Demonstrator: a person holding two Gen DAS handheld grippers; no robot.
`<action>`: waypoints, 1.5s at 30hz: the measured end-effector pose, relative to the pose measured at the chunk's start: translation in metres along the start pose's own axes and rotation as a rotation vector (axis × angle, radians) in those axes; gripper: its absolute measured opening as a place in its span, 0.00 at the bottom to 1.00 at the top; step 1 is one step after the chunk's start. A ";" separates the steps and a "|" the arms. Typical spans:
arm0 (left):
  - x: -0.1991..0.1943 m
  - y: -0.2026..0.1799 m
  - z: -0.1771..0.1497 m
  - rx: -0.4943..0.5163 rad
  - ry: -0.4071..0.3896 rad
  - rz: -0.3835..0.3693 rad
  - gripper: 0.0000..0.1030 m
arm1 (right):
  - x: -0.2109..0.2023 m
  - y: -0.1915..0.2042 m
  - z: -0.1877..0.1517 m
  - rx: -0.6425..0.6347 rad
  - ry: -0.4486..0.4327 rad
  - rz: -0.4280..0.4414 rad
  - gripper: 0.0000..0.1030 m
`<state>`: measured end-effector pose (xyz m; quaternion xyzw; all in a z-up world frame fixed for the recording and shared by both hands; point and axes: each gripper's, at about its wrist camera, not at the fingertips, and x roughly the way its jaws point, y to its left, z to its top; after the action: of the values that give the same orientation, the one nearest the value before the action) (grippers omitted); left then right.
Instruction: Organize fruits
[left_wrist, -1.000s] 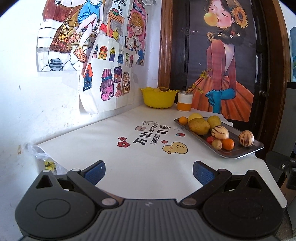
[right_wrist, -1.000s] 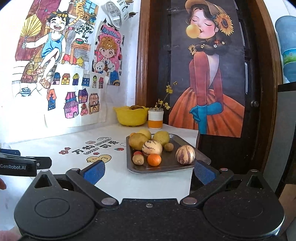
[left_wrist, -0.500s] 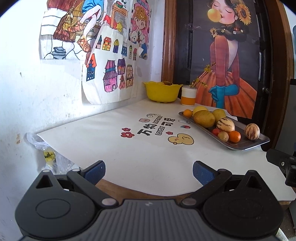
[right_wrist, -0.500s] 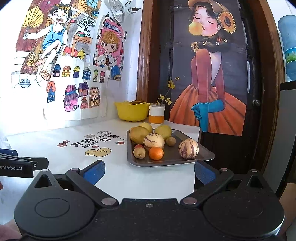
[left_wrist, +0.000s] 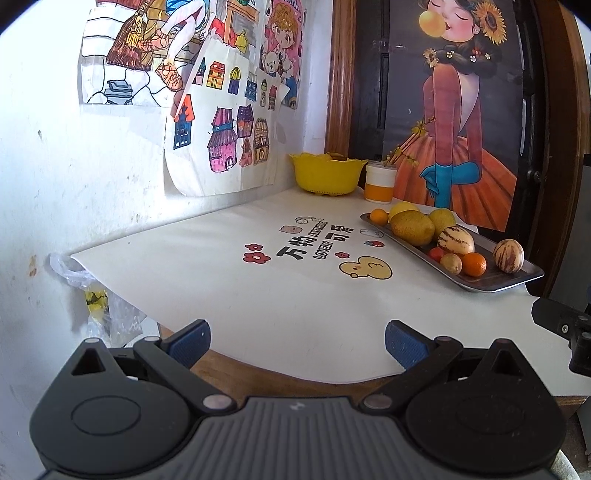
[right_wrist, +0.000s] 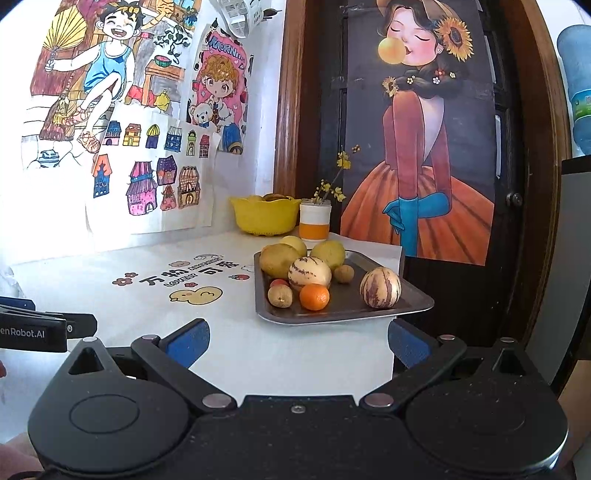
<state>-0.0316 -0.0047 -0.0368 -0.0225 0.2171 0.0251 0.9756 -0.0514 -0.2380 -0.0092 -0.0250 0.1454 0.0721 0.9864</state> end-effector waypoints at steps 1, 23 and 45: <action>0.000 0.000 0.000 0.000 0.001 0.000 1.00 | 0.000 0.000 0.000 0.000 0.000 0.000 0.99; -0.002 -0.001 0.000 0.001 0.001 0.000 1.00 | -0.001 0.002 -0.002 -0.003 -0.003 0.005 0.99; -0.003 -0.002 -0.002 0.011 0.006 -0.013 1.00 | -0.001 0.001 -0.002 -0.003 -0.003 0.006 0.99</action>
<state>-0.0349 -0.0074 -0.0369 -0.0187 0.2198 0.0176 0.9752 -0.0535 -0.2369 -0.0112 -0.0259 0.1438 0.0751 0.9864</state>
